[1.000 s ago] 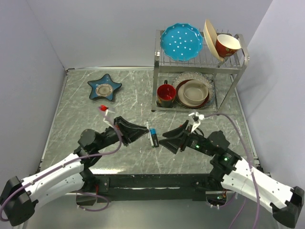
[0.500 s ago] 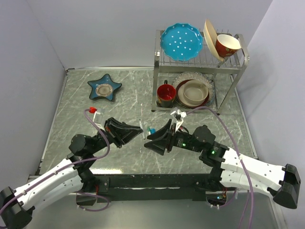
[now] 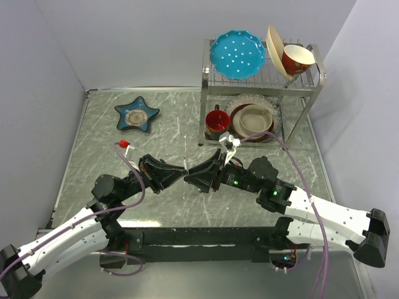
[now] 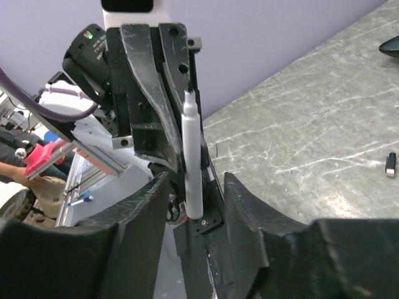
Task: Insert the pens into the pen caps
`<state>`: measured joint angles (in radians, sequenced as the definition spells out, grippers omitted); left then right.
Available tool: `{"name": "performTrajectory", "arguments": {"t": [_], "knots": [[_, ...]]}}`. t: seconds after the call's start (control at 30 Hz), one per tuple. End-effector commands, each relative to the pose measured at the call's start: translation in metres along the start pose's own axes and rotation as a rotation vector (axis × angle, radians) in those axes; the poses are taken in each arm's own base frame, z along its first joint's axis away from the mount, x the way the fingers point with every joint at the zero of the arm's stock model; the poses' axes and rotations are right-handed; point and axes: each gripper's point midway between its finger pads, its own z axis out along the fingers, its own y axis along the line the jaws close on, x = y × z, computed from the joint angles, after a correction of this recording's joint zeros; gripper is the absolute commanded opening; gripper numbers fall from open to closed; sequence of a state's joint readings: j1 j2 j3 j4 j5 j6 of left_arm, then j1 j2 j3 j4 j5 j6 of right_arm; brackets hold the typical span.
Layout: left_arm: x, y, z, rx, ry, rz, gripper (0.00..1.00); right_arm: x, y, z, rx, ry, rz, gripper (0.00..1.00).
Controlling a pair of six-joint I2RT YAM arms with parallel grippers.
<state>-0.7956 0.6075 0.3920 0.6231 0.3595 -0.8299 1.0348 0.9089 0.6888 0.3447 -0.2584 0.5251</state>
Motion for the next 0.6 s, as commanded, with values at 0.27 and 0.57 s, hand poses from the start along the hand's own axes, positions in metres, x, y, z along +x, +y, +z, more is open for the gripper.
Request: {"name": "performTrajectory", "arguments": {"t": [0.27,0.57], "knots": [[-0.007,-0.006,0.006,0.006,-0.004,-0.008,0.01,-0.010,0.007,0.007,-0.021,-0.022,-0.017,0.13],[-0.009,0.007,0.007,-0.072,0.079,0.209,0.72,-0.015,-0.008,-0.009,0.075,-0.085,0.010,0.00]]}}
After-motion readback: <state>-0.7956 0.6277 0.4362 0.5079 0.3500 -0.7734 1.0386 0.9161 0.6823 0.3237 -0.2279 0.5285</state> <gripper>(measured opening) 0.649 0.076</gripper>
